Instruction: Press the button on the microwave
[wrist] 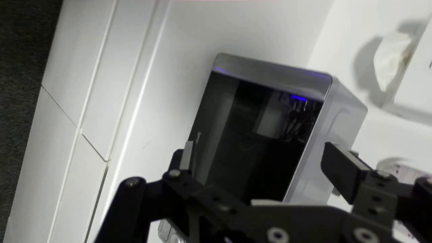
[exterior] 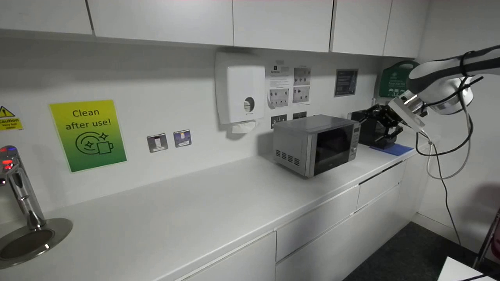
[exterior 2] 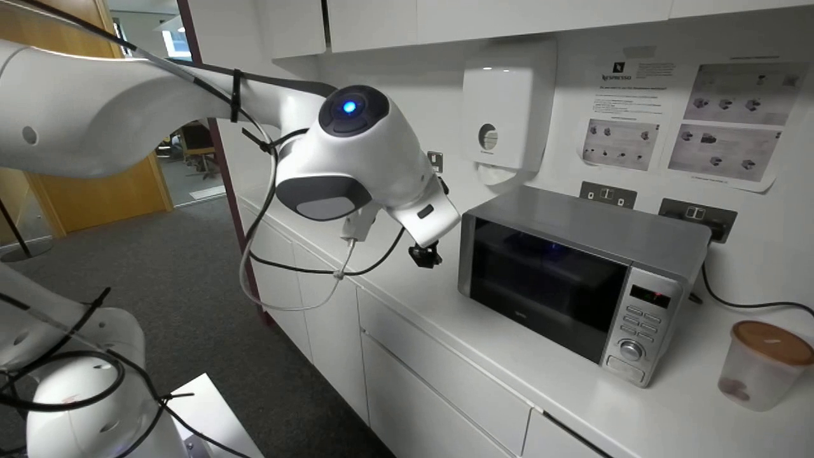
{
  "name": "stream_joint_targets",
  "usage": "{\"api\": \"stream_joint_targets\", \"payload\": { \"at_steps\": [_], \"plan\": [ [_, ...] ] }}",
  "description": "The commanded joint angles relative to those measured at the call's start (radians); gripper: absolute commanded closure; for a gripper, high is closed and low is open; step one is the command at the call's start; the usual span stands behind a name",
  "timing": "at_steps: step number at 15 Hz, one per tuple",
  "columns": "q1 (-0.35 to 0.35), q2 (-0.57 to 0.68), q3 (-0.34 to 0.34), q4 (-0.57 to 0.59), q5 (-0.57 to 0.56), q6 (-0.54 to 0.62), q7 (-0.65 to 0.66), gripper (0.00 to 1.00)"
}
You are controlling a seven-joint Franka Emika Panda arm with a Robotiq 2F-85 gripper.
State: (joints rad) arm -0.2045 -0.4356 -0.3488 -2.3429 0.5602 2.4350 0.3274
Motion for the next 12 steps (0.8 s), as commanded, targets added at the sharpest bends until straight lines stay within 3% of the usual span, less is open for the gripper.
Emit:
{"api": "stream_joint_targets", "payload": {
  "at_steps": [1,4,5,6,7,12],
  "plan": [
    [0.013,0.150,-0.038,0.080,0.178,0.180,-0.038,0.00],
    [0.048,0.246,-0.061,0.123,0.300,0.340,-0.116,0.00],
    [0.034,0.272,-0.049,0.128,0.279,0.331,-0.104,0.00],
    [-0.029,0.292,-0.009,0.133,0.173,0.234,-0.053,0.00],
    [-0.014,0.240,-0.007,0.089,0.229,0.286,-0.077,0.00],
    [-0.020,0.262,0.002,0.091,0.222,0.284,-0.073,0.00]
  ]
}}
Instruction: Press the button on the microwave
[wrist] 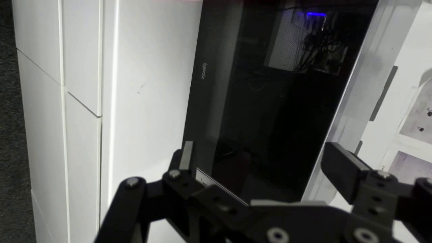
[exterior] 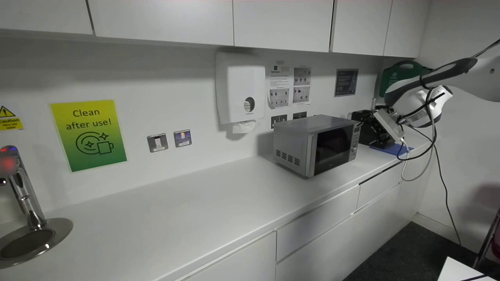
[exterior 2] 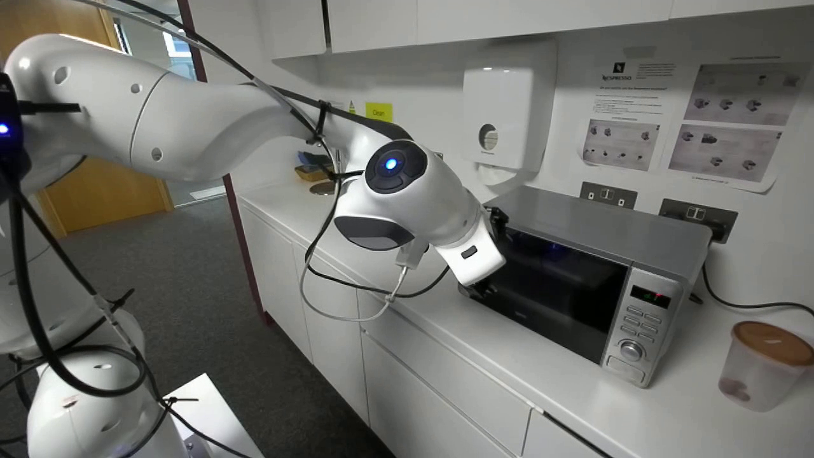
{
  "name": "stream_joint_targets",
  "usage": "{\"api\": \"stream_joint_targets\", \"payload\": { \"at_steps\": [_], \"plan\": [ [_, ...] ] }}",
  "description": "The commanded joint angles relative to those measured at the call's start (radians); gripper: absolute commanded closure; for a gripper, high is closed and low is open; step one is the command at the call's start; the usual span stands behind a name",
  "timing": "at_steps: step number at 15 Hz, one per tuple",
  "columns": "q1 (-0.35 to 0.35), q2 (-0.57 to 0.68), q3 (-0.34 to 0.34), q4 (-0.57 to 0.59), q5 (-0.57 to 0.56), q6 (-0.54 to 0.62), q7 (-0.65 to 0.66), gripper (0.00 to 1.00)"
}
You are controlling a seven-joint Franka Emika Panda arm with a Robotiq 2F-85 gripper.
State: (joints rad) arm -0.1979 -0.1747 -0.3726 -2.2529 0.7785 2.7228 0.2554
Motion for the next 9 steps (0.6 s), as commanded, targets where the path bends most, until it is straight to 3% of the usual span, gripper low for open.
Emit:
{"api": "stream_joint_targets", "payload": {
  "at_steps": [1,3,5,9],
  "plan": [
    [-0.028,-0.001,0.025,0.001,0.004,-0.004,-0.001,0.00],
    [-0.028,-0.002,0.025,0.001,0.004,-0.004,-0.001,0.00],
    [0.021,0.009,-0.012,0.009,0.098,0.020,-0.042,0.00],
    [0.044,0.085,-0.055,0.076,0.402,0.033,-0.129,0.00]
  ]
}}
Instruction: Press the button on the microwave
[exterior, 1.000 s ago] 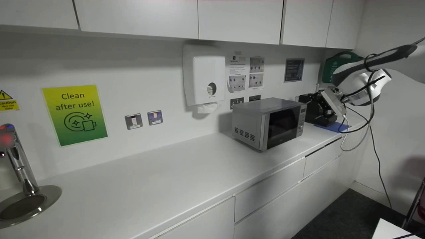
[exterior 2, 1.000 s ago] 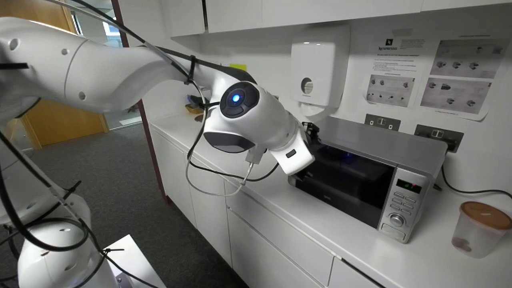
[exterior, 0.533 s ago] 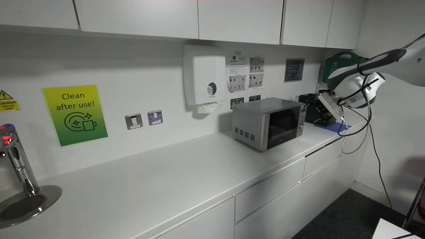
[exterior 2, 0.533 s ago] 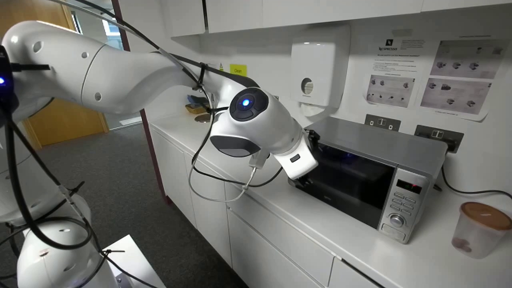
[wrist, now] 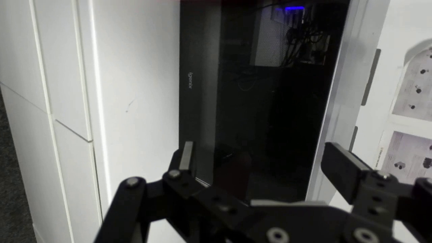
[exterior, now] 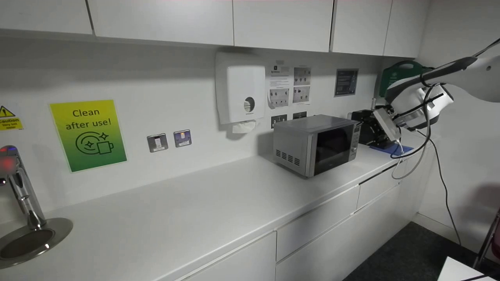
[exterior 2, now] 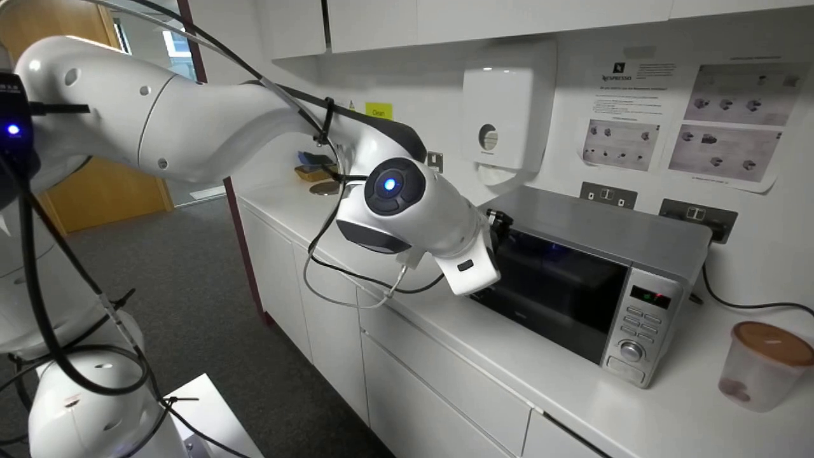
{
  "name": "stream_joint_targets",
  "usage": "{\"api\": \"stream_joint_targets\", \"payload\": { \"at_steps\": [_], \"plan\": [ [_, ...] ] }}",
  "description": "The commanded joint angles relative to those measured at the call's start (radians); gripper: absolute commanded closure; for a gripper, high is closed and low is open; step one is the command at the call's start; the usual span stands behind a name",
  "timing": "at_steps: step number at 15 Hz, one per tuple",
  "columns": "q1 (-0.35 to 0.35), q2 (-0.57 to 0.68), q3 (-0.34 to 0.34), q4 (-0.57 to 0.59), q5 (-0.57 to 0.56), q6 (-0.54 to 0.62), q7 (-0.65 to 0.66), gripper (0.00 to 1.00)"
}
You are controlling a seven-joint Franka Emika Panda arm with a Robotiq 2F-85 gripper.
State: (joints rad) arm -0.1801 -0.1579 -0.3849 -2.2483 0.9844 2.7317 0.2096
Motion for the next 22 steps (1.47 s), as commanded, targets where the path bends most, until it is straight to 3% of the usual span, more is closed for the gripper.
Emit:
{"api": "stream_joint_targets", "payload": {
  "at_steps": [1,6,12,15,18,21,22],
  "plan": [
    [0.025,0.090,-0.054,0.095,0.274,0.022,-0.116,0.00],
    [-0.008,0.249,-0.102,0.276,0.676,-0.007,-0.372,0.00],
    [-0.043,0.455,-0.135,0.432,1.067,-0.009,-0.867,0.00],
    [-0.043,0.546,-0.159,0.475,1.203,-0.002,-1.067,0.00],
    [-0.024,0.595,-0.216,0.472,1.328,-0.093,-1.312,0.00],
    [-0.031,0.590,-0.220,0.415,1.397,-0.184,-1.461,0.00],
    [-0.064,0.586,-0.183,0.410,1.397,-0.196,-1.485,0.00]
  ]
}}
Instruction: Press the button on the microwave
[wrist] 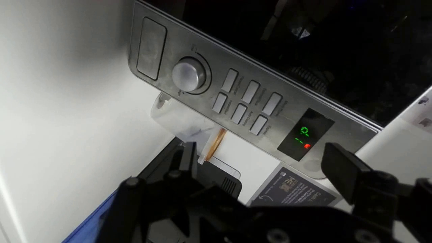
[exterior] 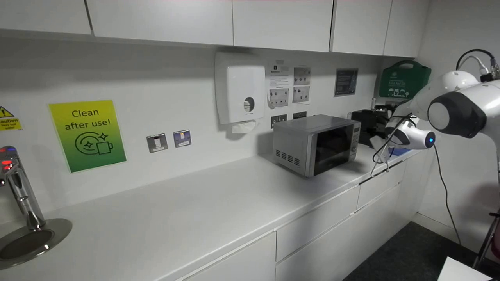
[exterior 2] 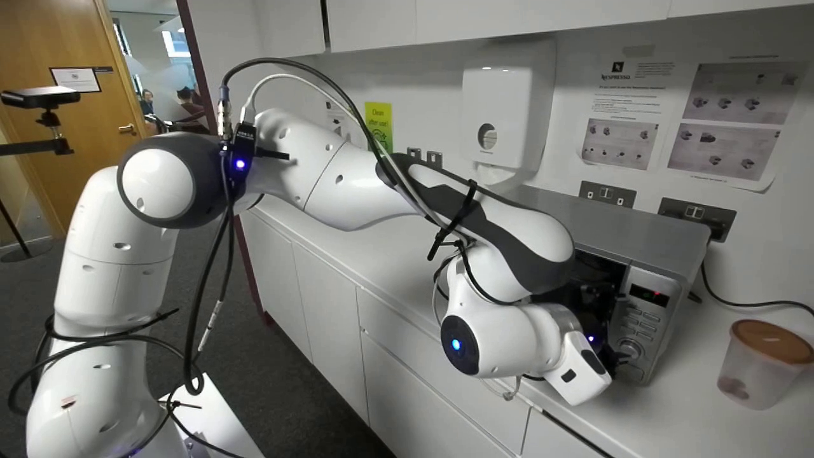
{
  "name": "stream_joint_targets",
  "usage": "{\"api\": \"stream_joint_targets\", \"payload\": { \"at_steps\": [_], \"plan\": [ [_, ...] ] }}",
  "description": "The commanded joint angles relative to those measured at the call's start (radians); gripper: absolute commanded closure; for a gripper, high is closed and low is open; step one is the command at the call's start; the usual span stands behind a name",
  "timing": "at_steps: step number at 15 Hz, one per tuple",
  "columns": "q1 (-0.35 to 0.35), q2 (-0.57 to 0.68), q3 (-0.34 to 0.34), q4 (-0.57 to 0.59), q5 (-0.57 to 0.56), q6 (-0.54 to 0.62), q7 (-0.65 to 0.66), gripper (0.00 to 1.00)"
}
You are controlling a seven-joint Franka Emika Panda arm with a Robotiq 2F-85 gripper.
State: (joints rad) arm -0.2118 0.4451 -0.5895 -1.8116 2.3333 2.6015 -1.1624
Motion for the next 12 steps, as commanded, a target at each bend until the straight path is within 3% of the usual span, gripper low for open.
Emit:
{"api": "stream_joint_targets", "payload": {
  "at_steps": [1,2,12],
  "plan": [
    [-0.034,-0.021,0.027,-0.037,0.043,-0.062,-0.114,0.00],
    [-0.040,-0.001,0.041,-0.005,0.007,-0.018,-0.058,0.00],
    [-0.052,0.006,0.058,-0.007,0.003,-0.017,-0.059,0.00]
  ]
}}
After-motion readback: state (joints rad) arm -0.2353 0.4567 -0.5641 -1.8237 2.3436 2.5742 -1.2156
